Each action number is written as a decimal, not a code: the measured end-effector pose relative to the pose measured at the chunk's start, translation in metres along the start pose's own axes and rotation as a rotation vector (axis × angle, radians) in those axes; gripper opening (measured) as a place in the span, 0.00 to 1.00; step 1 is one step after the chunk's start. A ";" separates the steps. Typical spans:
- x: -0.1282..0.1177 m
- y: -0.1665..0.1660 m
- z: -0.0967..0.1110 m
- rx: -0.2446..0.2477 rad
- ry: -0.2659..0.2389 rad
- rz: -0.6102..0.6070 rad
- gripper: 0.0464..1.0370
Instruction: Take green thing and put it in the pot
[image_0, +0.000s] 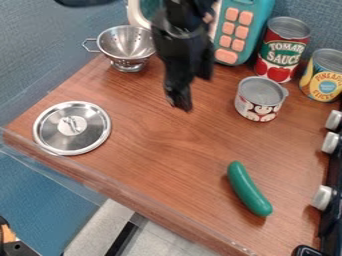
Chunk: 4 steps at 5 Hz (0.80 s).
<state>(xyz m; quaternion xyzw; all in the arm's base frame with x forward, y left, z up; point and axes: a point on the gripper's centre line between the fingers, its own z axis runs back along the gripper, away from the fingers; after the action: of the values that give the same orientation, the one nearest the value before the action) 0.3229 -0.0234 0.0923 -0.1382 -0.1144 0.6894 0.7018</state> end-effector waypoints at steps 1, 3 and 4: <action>-0.029 0.020 0.001 0.047 0.074 -0.149 0.96; -0.064 0.049 -0.002 0.087 0.137 -0.312 0.96; -0.073 0.054 -0.003 0.087 0.128 -0.337 0.96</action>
<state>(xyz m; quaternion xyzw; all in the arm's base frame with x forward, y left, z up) 0.2711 -0.0959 0.0729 -0.1304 -0.0611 0.5562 0.8185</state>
